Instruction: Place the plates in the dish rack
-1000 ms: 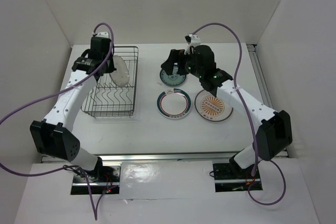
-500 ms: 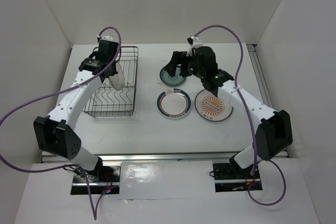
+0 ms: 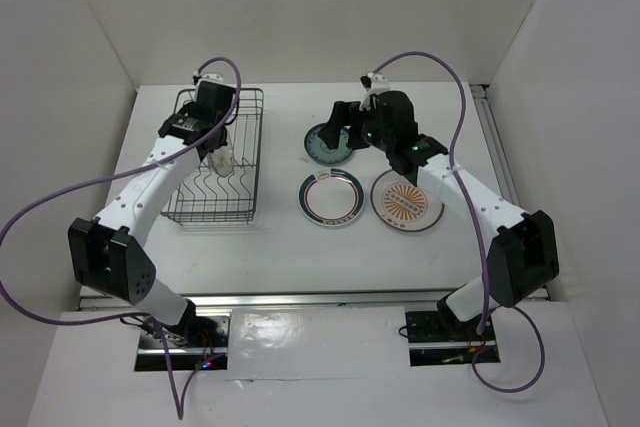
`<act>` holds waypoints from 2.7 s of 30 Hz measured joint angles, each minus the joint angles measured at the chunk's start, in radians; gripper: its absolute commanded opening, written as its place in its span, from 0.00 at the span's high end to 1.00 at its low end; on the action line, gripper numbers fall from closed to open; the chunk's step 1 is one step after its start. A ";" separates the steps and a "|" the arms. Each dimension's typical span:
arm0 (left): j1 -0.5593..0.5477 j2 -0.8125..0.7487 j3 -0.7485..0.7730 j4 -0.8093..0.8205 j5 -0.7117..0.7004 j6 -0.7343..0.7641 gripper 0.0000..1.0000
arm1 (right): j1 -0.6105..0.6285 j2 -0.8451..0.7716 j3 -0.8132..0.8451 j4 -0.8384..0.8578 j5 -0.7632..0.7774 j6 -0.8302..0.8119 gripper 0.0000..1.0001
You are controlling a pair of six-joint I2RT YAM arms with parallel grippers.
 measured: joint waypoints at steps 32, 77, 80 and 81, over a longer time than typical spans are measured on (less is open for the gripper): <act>-0.024 0.140 -0.017 0.025 0.071 0.033 0.35 | -0.024 -0.060 -0.058 0.005 -0.034 0.009 0.00; -0.024 -0.253 -0.097 0.179 0.507 0.024 0.00 | -0.285 0.695 0.259 0.069 -0.222 -0.019 0.34; -0.024 -0.239 -0.097 0.179 0.507 0.024 0.00 | -0.285 0.714 0.282 0.076 -0.223 -0.006 0.39; -0.024 -0.237 -0.097 0.179 0.507 0.024 0.00 | -0.285 0.722 0.290 0.076 -0.222 -0.005 0.41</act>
